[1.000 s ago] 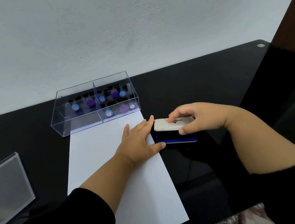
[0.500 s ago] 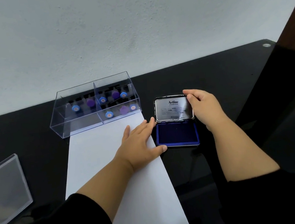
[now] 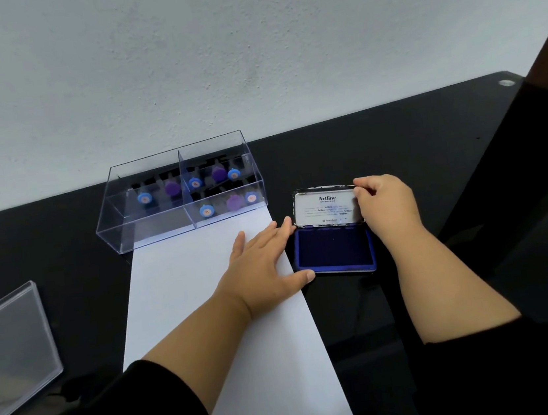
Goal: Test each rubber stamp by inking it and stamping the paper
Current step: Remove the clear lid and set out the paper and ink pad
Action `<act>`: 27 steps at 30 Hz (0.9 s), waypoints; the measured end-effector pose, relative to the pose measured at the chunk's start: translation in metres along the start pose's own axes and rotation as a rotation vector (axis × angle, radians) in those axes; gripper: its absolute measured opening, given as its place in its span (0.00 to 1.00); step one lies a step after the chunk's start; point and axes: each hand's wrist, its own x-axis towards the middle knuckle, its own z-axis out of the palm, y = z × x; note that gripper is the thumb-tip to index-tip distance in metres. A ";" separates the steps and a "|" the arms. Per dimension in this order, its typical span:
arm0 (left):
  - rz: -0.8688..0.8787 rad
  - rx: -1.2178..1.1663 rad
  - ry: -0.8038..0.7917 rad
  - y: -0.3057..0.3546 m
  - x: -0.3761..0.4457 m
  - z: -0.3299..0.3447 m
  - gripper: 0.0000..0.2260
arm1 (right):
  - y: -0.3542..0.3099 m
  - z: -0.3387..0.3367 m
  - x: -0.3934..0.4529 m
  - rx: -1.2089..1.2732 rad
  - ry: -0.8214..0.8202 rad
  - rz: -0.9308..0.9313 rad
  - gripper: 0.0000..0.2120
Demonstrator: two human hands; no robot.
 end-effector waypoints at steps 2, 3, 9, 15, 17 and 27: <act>0.001 0.003 0.001 0.000 0.000 0.000 0.36 | 0.001 0.000 0.000 -0.036 0.007 -0.014 0.15; 0.001 0.003 0.001 0.000 0.000 0.000 0.36 | 0.001 0.000 -0.001 -0.047 0.008 -0.018 0.15; 0.003 0.011 0.002 0.000 0.000 0.001 0.36 | 0.002 0.002 -0.001 -0.073 0.008 -0.020 0.14; 0.004 0.028 0.020 0.000 -0.001 0.001 0.36 | 0.001 0.003 -0.005 -0.052 0.037 -0.048 0.13; 0.009 0.036 0.019 0.000 -0.002 0.000 0.36 | -0.001 0.002 -0.008 -0.031 0.050 -0.070 0.11; -0.056 -0.296 0.250 -0.001 -0.006 -0.016 0.19 | -0.053 0.003 -0.021 -0.127 -0.062 -0.380 0.12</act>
